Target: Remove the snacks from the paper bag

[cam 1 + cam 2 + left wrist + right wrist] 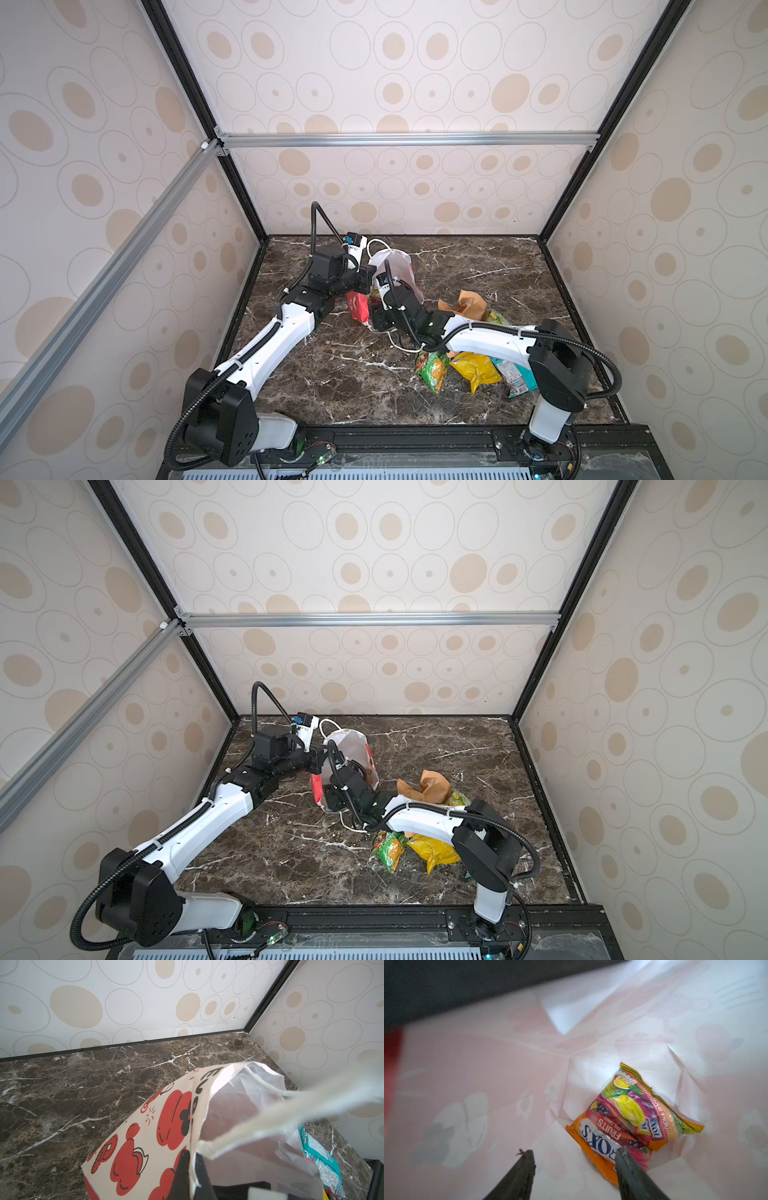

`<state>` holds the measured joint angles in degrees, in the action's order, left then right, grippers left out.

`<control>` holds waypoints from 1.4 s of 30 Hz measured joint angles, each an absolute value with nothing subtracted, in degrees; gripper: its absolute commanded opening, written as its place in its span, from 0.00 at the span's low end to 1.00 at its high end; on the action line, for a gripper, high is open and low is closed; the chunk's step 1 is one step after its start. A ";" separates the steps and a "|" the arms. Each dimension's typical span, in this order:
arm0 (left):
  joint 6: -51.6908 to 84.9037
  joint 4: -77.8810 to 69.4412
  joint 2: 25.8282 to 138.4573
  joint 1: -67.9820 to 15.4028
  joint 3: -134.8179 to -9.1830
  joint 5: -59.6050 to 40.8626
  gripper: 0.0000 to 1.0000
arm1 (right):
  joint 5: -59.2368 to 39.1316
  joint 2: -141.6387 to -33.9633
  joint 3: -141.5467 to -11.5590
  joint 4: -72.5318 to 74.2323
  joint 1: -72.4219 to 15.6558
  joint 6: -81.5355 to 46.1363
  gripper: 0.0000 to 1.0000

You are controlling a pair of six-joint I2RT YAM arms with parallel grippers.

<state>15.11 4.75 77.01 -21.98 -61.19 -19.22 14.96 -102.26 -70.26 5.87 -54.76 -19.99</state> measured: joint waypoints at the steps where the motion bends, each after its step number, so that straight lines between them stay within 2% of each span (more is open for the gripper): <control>1: 15.09 4.75 76.88 -21.98 -61.19 -19.25 0.00 | 14.87 -102.72 -70.72 5.52 -54.26 -20.58 0.64; 12: 15.14 3.84 74.61 -21.98 -59.70 -21.15 0.00 | 14.35 -108.36 -78.19 -1.78 -50.65 -29.21 0.64; 20: 16.40 3.95 74.65 -21.98 -59.70 -21.52 0.00 | 18.26 -109.95 -85.12 -4.34 -50.65 -36.77 0.68; 28: 19.00 3.25 74.65 -21.96 -59.16 -21.41 0.00 | 17.67 -113.12 -87.46 -6.74 -50.11 -40.29 0.78; 32: 19.09 3.38 74.48 -22.04 -58.72 -21.45 0.00 | 17.91 -114.37 -87.46 -9.58 -49.25 -39.51 0.90; 40: 19.35 3.46 74.08 -22.04 -58.24 -21.80 0.00 | 18.00 -114.43 -88.01 -11.18 -48.58 -37.65 0.92; 41: 19.35 3.46 74.02 -22.04 -58.22 -21.80 0.00 | 17.43 -114.43 -88.51 -11.40 -48.49 -37.60 1.00; 42: 19.35 3.44 73.97 -22.04 -58.19 -21.80 0.00 | 16.82 -114.43 -89.30 -11.94 -48.38 -37.34 1.00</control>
